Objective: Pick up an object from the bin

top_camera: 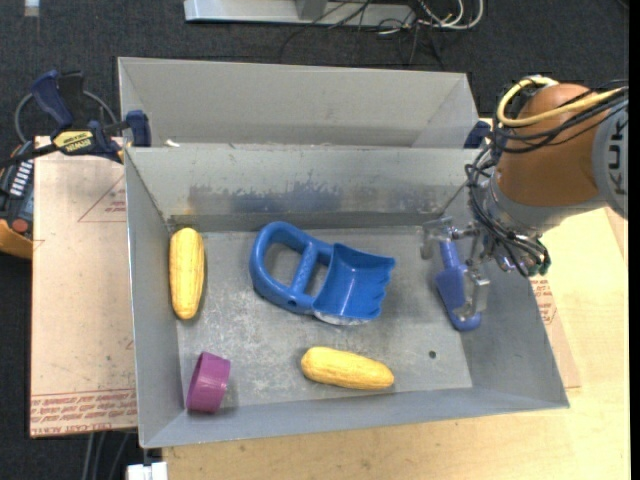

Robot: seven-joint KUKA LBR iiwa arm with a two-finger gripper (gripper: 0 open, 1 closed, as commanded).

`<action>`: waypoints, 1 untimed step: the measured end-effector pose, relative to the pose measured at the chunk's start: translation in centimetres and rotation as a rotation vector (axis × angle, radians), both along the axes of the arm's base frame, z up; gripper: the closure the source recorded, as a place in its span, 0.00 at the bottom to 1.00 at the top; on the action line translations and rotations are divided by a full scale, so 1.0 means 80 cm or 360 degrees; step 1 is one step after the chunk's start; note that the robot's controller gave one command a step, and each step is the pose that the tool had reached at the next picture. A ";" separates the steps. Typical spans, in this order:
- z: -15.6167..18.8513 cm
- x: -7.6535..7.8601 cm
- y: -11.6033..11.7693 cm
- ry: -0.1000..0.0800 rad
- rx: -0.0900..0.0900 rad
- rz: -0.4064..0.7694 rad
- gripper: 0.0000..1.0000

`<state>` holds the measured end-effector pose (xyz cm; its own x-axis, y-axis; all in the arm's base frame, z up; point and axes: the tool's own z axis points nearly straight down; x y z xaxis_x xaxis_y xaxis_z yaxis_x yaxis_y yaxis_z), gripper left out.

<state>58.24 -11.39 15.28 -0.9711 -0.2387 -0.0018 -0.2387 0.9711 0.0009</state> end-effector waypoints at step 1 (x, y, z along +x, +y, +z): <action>0.010 0.012 0.087 -0.0008 0.0002 0.0207 0.00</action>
Offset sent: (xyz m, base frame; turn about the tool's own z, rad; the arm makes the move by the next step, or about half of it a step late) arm 0.0484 0.1005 -0.0199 -0.3242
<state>59.23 -4.46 16.04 -0.9320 -0.3624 -0.0069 -0.3624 0.9320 0.0007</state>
